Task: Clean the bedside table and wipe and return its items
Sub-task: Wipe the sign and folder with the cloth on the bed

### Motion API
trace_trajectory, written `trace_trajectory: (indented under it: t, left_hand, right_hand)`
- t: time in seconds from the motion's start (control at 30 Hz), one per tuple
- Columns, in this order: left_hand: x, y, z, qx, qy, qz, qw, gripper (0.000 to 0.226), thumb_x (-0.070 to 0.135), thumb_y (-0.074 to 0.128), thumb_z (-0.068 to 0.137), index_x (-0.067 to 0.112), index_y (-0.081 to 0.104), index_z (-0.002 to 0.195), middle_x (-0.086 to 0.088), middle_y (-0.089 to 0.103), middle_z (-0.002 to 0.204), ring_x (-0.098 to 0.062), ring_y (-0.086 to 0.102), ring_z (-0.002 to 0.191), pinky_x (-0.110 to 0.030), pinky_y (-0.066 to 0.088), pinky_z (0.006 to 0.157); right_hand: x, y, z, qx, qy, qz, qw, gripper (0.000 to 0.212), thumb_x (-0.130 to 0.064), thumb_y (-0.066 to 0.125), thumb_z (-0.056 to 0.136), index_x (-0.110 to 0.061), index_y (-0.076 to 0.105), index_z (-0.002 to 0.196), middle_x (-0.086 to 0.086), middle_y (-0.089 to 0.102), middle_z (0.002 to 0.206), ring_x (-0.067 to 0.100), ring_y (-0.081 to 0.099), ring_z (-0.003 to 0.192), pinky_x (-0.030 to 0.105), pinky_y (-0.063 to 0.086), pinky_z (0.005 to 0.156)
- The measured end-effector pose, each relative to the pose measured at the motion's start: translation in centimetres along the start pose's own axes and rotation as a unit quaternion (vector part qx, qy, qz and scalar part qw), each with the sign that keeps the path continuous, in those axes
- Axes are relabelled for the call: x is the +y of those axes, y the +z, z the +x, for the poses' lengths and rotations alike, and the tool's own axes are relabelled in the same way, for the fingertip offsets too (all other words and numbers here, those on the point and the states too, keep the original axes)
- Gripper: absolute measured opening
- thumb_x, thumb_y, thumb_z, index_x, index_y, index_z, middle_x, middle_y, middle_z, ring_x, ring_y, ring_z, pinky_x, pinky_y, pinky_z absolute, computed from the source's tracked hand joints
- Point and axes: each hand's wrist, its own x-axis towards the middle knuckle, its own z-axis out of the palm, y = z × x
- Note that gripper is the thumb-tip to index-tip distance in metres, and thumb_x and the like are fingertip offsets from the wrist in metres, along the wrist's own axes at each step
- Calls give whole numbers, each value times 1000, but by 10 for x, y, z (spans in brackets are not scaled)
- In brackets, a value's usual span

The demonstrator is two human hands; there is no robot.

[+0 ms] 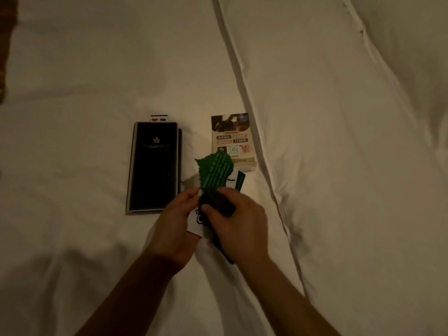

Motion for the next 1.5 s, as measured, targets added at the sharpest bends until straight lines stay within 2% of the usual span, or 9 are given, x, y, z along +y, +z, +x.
trace_trajectory:
  t: [0.33, 0.53, 0.63, 0.73, 0.83, 0.97, 1.13, 1.3, 1.5]
  left_hand:
    - [-4, -19, 2, 13, 35, 84, 996, 29, 18, 46, 103, 29, 71, 111, -5, 76, 111, -25, 73, 101, -44, 58, 83]
    - [-10, -9, 2, 63, 63, 135, 987, 28, 18, 45, 103, 22, 66, 121, -6, 76, 104, -18, 75, 89, -32, 62, 65]
    - [-12, -10, 1, 68, 130, 287, 947, 39, 28, 46, 103, 35, 48, 141, 7, 67, 114, -7, 69, 96, -18, 56, 73]
    - [-16, -13, -1, 9, 160, 435, 886, 56, 58, 36, 98, 36, 37, 150, 5, 56, 137, -14, 54, 125, -37, 43, 109]
    - [-14, -10, -11, -60, 117, 253, 958, 59, 67, 49, 86, 36, 57, 136, -1, 70, 121, -15, 64, 114, -49, 46, 106]
    - [-8, -15, -15, -141, 4, 175, 974, 44, 56, 73, 72, 37, 70, 113, 0, 64, 75, -1, 44, 57, -29, 43, 47]
    - [-11, -9, -20, -152, -70, 18, 986, 47, 44, 70, 74, 8, 76, 104, -18, 72, 90, -27, 69, 69, -35, 53, 57]
    - [-13, -16, -15, -117, -114, -19, 986, 41, 52, 67, 65, 20, 82, 86, -11, 75, 78, -24, 71, 62, -35, 57, 57]
    - [-15, -13, -12, -119, -122, -32, 985, 66, 54, 72, 65, 11, 72, 114, -20, 72, 93, -32, 71, 73, -45, 57, 63]
  right_hand:
    - [25, -28, 50, 131, 208, 188, 951, 24, -39, 74, 82, -24, 72, 101, -4, 74, 88, 15, 70, 80, 41, 59, 79]
    - [17, -5, -17, -129, 328, 623, 699, 39, -41, 60, 92, -19, 68, 124, 15, 70, 121, 36, 66, 112, 54, 52, 94]
    - [14, -3, -33, -70, 289, 518, 802, 34, -42, 69, 84, -19, 75, 108, 11, 76, 104, 31, 73, 95, 43, 59, 79]
    - [10, -5, -38, -43, 183, 394, 900, 21, -32, 74, 84, -26, 75, 104, -4, 78, 94, 14, 74, 87, 19, 57, 70]
    - [4, -11, -26, -43, 78, 324, 942, 18, -27, 76, 84, -33, 74, 100, -14, 76, 91, 4, 72, 84, 14, 55, 71]
    - [3, -28, 12, 42, 104, 334, 936, 11, -28, 78, 82, -30, 76, 92, -3, 77, 88, 18, 74, 83, 42, 61, 79]
    - [12, -25, 23, -6, 187, 381, 906, 13, -31, 76, 84, -24, 75, 94, 4, 77, 88, 24, 75, 83, 51, 61, 79]
    - [20, -8, -7, -26, 60, 266, 962, 18, -29, 77, 82, -44, 71, 91, -24, 73, 91, -3, 68, 85, 9, 51, 72]
    - [16, -14, 19, 46, 58, 188, 979, 24, -46, 72, 81, -45, 68, 104, -18, 72, 93, -4, 66, 84, 24, 56, 79]
